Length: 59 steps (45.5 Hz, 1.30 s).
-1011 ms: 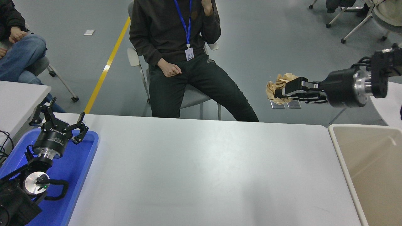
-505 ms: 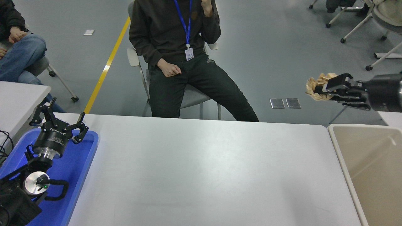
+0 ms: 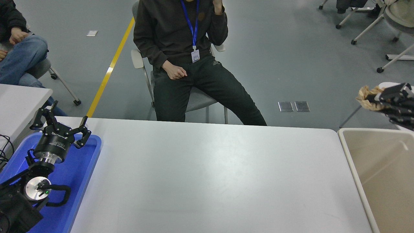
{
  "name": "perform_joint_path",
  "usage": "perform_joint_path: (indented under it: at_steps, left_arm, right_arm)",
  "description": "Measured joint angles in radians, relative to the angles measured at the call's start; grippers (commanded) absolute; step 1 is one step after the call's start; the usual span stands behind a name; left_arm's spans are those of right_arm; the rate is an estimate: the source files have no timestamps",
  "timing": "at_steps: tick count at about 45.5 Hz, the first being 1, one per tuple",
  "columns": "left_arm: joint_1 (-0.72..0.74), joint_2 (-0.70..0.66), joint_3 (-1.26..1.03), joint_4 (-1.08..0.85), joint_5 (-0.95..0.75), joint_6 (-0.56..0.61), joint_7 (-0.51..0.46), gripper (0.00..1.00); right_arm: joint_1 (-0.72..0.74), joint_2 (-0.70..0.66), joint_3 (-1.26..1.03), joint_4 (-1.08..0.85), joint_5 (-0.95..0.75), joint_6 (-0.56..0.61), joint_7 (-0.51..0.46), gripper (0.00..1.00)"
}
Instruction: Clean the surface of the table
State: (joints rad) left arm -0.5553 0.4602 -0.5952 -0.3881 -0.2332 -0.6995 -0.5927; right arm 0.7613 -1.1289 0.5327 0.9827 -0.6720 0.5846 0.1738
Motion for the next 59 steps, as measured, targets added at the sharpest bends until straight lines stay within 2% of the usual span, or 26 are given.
perform_joint_path:
  at_steps: [25, 59]
  left_arm:
    - [0.000, 0.000, 0.000, 0.000, 0.000, 0.000, 0.000, 1.00]
    - [0.000, 0.000, 0.000, 0.000, 0.000, 0.000, 0.000, 1.00]
  right_arm:
    - [-0.102, 0.091, -0.004, -0.297, 0.064, 0.001, 0.126, 0.00]
    - [-0.177, 0.360, -0.014, -0.780, 0.203, 0.002, 0.295, 0.00]
